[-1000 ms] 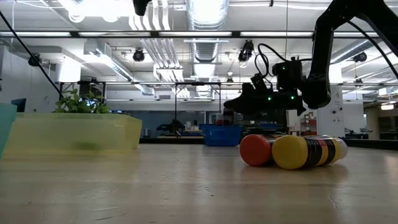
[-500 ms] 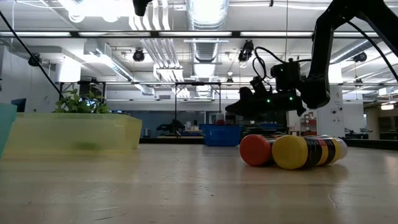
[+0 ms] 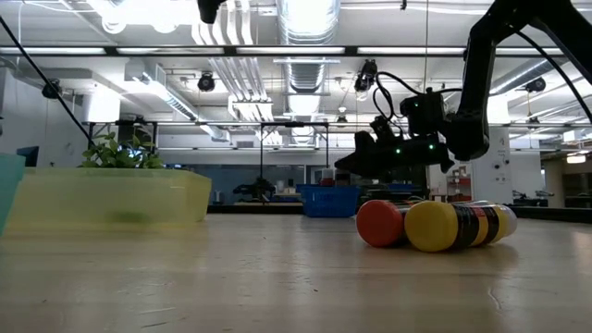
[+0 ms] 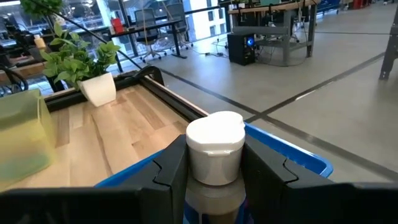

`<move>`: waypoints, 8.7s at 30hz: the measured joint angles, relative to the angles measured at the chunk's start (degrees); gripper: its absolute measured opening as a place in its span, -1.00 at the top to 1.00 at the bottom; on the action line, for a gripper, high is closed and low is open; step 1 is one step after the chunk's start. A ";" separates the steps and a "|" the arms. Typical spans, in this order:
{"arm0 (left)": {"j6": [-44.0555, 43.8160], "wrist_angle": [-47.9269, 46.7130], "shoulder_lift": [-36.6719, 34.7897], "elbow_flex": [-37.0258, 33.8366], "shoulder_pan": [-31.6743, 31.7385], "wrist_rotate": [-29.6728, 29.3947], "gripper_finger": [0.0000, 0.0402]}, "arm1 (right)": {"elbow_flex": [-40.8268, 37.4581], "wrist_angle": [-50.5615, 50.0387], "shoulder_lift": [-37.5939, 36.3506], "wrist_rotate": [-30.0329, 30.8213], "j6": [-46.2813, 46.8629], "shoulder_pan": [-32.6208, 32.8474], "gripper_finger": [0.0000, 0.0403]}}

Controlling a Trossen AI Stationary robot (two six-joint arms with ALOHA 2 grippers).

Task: Pick & Place Paint Supplies
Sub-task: Put the gray paint bottle into the blue bin, then put the yellow paint bottle into the blue bin

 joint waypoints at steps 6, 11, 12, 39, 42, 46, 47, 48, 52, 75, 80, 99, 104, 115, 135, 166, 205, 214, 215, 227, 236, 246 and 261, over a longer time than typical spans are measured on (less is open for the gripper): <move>-0.85 0.00 0.00 0.00 -0.25 0.00 -0.70 | 0.00 0.03 -0.06 0.01 0.24 0.00 0.14; -0.88 0.03 0.00 0.00 -0.30 0.00 -0.70 | -0.02 -0.04 -0.09 -0.10 0.02 0.04 0.08; -0.91 0.11 0.00 0.00 -0.36 0.00 -0.70 | -0.02 -0.06 -0.09 -0.11 0.00 0.04 0.08; -0.60 1.24 0.00 0.00 -1.47 -0.63 -0.70 | -0.74 -7.39 -7.84 -4.47 0.55 0.21 0.07; 0.17 1.27 0.00 0.02 -1.48 -0.63 -0.70 | -0.74 -16.14 -11.84 -4.07 -1.01 0.79 0.16; 0.93 1.55 0.00 0.01 -1.46 -0.63 -0.70 | -0.71 -25.89 -16.46 -3.13 -2.79 1.45 0.44; 0.94 1.75 0.00 0.01 -1.46 -0.63 -0.70 | -0.63 -27.57 -17.40 -3.13 -2.70 1.46 0.53; 1.07 1.87 0.00 0.01 -1.46 -0.63 -0.70 | -0.58 -29.13 -18.19 -3.13 -2.61 1.44 0.62; 1.85 2.25 0.00 0.00 -1.46 -0.63 -0.70 | -0.55 -34.59 -20.16 -2.94 -0.54 1.42 0.92; 9.96 -5.25 0.00 0.00 -8.34 4.84 -0.70 | -1.44 -83.75 -61.52 -3.78 23.62 40.66 0.95; 12.39 -5.20 0.00 0.00 -10.54 5.16 -0.70 | -1.44 -86.94 -62.79 -2.40 29.83 47.72 0.70; 14.10 -5.19 -0.02 0.00 -15.18 4.98 -0.70 | -9.49 -74.29 -49.31 6.23 3.42 56.30 -0.26; 12.87 -5.14 -0.02 0.00 -15.18 4.98 -0.70 | -14.45 -60.98 -44.74 7.66 3.48 56.71 -0.26; 9.46 -2.13 0.00 0.00 -15.51 2.72 -0.70 | -21.37 -38.55 -34.69 10.59 4.10 62.72 0.08; 6.64 8.11 0.44 0.00 -21.10 -12.49 -0.70 | -25.33 -34.89 -32.47 21.09 -1.64 70.29 0.17; 6.89 7.77 0.46 0.00 -21.21 -12.46 -0.70 | -21.55 -17.64 -12.17 17.38 -6.67 65.02 0.17; 12.21 7.02 0.44 0.00 -21.48 -11.17 -0.70 | 14.06 -104.48 -47.15 19.39 11.16 57.46 0.44; 16.07 3.94 0.37 0.00 -21.48 -10.84 -0.70 | 37.97 -133.88 -38.67 14.46 -5.85 35.30 0.44; 16.41 3.34 0.35 0.00 -21.48 -10.57 -0.70 | 40.35 -135.45 -36.82 13.46 -7.20 32.39 0.44; 21.13 -20.32 -4.70 -0.04 -21.87 -5.35 -0.70 | 75.23 -154.28 -9.00 11.55 -11.16 13.69 0.44; 21.96 -27.54 -9.32 -0.04 -21.85 -6.54 -0.70 | 98.06 -163.67 6.08 6.02 0.77 13.30 0.44; 21.30 -32.03 -8.43 -0.11 -21.83 -20.68 -0.70 | 97.11 -163.16 1.27 -2.20 7.96 17.59 0.44; 25.54 -10.44 2.73 0.61 -21.83 -21.44 0.58 | 95.27 -157.56 -9.76 1.71 16.30 27.00 0.44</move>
